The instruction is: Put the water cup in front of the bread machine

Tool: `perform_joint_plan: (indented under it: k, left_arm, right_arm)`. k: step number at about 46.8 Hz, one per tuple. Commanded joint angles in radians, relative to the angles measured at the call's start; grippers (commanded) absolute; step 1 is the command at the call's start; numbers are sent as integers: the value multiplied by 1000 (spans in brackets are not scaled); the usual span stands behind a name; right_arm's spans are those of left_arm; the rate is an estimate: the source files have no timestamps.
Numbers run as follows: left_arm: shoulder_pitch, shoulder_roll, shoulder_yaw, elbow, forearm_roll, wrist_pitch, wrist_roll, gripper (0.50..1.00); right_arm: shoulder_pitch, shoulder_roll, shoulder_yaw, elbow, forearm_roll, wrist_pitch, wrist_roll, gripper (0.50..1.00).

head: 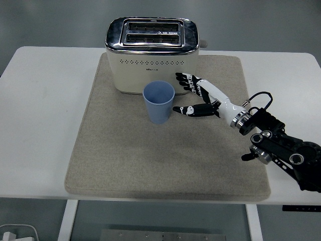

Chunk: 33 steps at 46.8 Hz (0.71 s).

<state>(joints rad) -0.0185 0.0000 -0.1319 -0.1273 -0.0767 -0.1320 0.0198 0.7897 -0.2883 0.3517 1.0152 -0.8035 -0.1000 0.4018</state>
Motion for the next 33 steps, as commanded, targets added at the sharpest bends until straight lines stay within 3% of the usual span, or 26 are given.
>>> perform_joint_plan:
  k: [1,14,19,27,33]
  left_arm:
    - [0,0,0,0,0,0,0,999]
    - [0,0,0,0,0,0,0,999]
    - [0,0,0,0,0,0,0,999]
    - [0,0,0,0,0,0,0,999]
    - [0,0,0,1,0,0,0,999]
  right_arm:
    - [-20,-57,3,46,1,5,5,934]
    - [-50,-233,6,52,66,29,55,932]
    - [-53,-267,23,31,136,45,71,932]
    - [-49,-261,73,-86,266,56,51,934]
    - [-35,-255,96,-165,447,60,-26,934]
